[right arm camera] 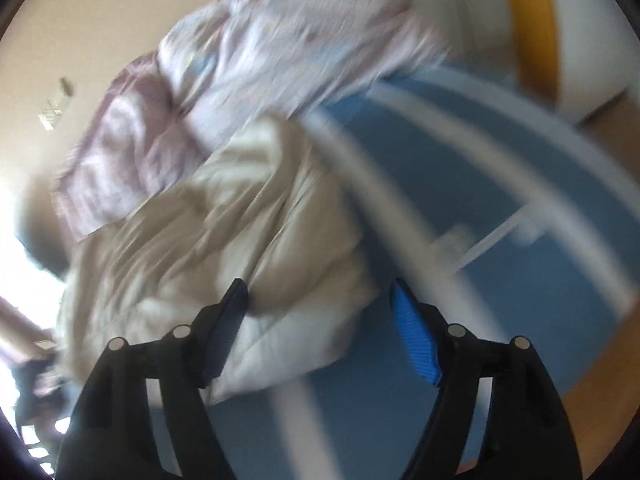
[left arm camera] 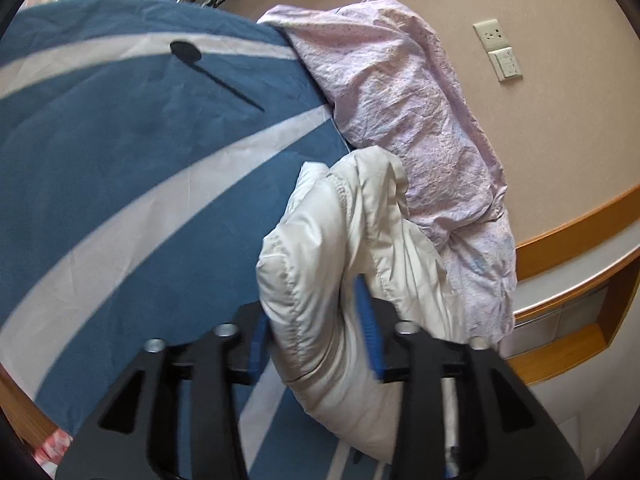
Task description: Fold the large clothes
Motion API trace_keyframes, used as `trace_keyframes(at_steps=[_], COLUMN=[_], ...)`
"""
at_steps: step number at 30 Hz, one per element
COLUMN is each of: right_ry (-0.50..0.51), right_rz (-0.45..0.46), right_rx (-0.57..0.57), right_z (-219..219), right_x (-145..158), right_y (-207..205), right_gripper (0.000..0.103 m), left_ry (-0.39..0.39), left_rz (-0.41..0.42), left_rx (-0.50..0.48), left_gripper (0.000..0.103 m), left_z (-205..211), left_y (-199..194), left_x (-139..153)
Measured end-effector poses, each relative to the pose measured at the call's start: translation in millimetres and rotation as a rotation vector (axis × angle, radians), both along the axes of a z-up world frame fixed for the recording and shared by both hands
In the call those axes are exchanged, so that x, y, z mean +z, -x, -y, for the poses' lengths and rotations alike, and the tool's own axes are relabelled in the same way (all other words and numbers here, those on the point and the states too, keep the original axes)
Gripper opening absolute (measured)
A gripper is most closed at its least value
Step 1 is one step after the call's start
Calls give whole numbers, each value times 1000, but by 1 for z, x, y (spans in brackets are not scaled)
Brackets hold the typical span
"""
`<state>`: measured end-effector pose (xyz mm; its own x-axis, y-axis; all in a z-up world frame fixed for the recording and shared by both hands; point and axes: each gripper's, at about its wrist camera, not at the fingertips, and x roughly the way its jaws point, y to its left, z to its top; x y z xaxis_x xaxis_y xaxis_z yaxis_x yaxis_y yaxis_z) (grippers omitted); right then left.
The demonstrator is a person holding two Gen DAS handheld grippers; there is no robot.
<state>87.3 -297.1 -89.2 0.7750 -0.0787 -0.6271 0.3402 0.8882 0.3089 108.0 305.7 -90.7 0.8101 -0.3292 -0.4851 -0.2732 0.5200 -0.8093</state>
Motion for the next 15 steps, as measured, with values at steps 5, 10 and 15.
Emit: trace_keyframes(at_steps=[5,10,15], right_ry=[128,273,423], right_rz=[74,71,72], right_rx=[75,318,422], right_z=[-39,-126,-200], right_x=[38,52,50], right_y=[-15,-42,-70], right_gripper=[75,75,75], left_ry=[-74,-103,-125], left_rz=[18,11,5], left_rx=[0,-2,-3], left_gripper=[74,79,82], left_z=[4,10,15], left_y=[2,5,5], left_x=[6,4,0])
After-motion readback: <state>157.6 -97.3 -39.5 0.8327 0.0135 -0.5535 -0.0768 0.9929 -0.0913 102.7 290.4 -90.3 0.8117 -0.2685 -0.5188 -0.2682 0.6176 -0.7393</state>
